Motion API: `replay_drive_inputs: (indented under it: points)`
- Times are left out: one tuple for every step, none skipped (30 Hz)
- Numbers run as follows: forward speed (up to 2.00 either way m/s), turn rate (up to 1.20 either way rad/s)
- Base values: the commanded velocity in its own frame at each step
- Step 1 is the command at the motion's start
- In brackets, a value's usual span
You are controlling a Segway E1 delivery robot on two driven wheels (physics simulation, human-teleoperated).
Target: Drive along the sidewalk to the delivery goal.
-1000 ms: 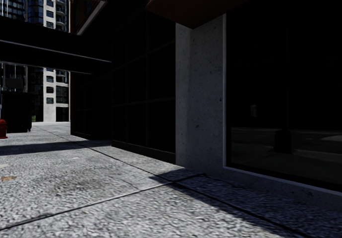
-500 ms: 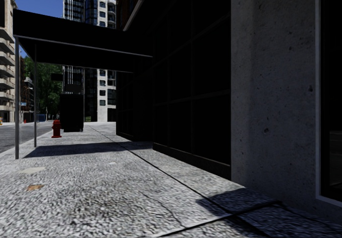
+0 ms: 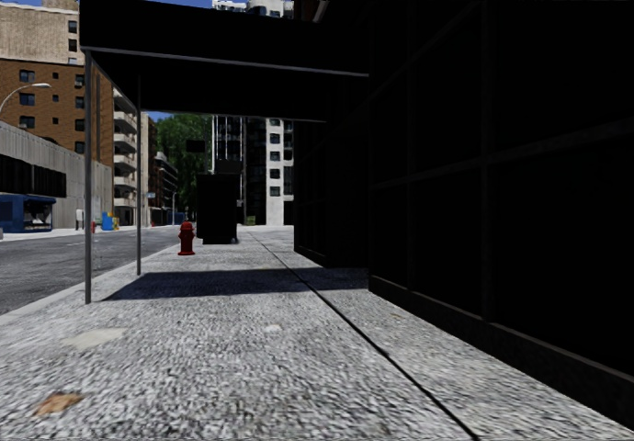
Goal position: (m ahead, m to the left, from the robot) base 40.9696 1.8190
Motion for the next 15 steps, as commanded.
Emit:
replay_drive_inputs:
  points:
    - [2.0,0.58]
    - [2.0,0.58]
    - [2.0,0.58]
    - [2.0,0.58]
    - [2.0,0.58]
    - [2.0,0.58]
    - [2.0,0.58]
    - [2.0,0.56]
    - [2.0,0.45]
    - [2.0,0.0]
    - [2.0,0.0]
    - [2.0,0.0]
    - [2.0,0.0]
    - [2.0,0.0]
    - [2.0,0.0]
